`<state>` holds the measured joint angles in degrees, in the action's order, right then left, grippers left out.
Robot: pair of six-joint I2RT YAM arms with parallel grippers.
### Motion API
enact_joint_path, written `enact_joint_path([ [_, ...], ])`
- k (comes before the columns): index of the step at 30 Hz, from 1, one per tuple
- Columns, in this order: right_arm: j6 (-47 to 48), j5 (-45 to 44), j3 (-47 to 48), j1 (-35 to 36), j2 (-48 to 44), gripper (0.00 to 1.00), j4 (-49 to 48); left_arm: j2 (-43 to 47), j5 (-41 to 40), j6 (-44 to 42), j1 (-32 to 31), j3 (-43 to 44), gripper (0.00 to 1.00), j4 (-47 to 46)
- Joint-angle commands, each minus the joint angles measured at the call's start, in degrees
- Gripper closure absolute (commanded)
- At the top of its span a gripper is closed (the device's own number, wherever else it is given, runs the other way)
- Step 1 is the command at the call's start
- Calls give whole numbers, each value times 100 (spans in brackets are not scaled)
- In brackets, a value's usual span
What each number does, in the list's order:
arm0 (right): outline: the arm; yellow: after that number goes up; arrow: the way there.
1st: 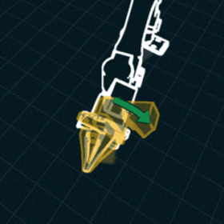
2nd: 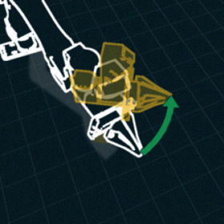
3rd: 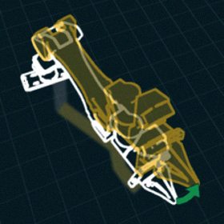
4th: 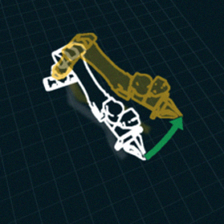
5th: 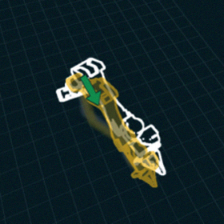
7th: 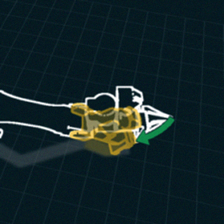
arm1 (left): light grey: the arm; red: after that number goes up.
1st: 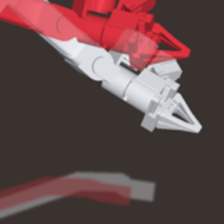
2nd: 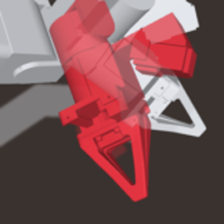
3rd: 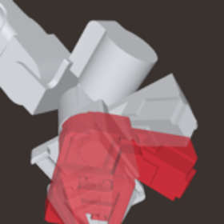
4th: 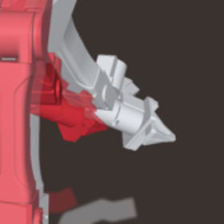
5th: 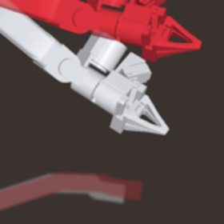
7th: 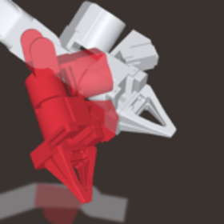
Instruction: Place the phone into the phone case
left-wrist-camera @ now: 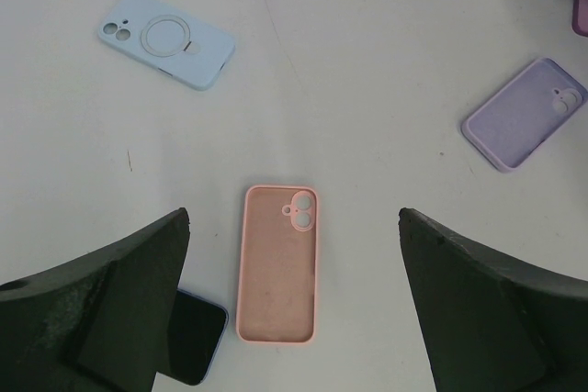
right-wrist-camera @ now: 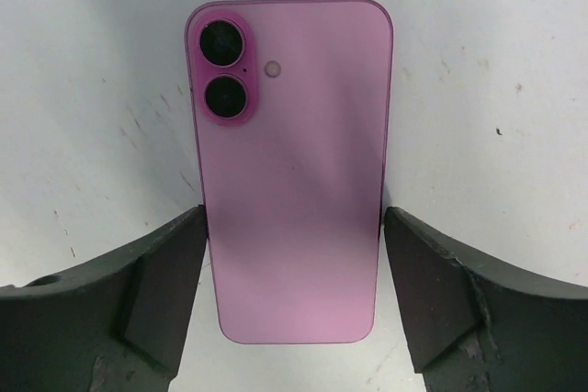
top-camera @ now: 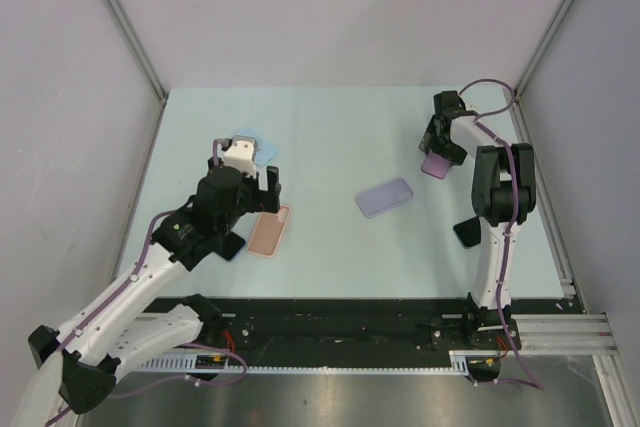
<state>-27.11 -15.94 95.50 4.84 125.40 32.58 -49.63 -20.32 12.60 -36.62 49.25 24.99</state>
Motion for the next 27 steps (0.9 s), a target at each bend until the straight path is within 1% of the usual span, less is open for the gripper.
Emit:
enact_joint_path([
  [1,197,30,-181,-27,2,23,-6,-38,-7,119,-12,163,0,-82],
  [3,294,109,-321,-71,-77,27,-76,-38,27,172,-20,163,0,-82],
  [5,364,302,-453,-97,-278,33,-225,-56,167,199,-12,155,0,-117],
  [6,417,346,-523,-97,-358,38,-252,-65,177,199,-20,146,0,-118],
  [9,365,311,-839,-89,-674,43,-173,-179,177,234,-20,172,1,-100],
  [10,347,346,-1136,-89,-780,44,-225,-231,186,243,-12,181,1,-100],
  [15,286,426,-1841,-27,-1499,46,-147,-311,422,357,-20,269,2,-56],
  [20,303,443,-2640,96,-2273,47,-59,-311,879,805,-20,322,3,-30],
  [22,233,609,-2922,148,-2730,48,-85,-311,1082,981,-20,304,3,-65],
  [24,207,898,-3370,254,-3012,48,-251,-346,1179,1156,-20,295,4,-82],
  [25,206,970,-3528,454,-3291,49,-330,-363,1301,1209,-20,313,4,-82],
  [26,206,1049,-3704,552,-3434,49,-592,-381,1354,1279,-20,313,5,-82],
  [27,163,1058,-4123,701,-3600,49,-725,-425,1442,1410,-20,339,5,-82],
])
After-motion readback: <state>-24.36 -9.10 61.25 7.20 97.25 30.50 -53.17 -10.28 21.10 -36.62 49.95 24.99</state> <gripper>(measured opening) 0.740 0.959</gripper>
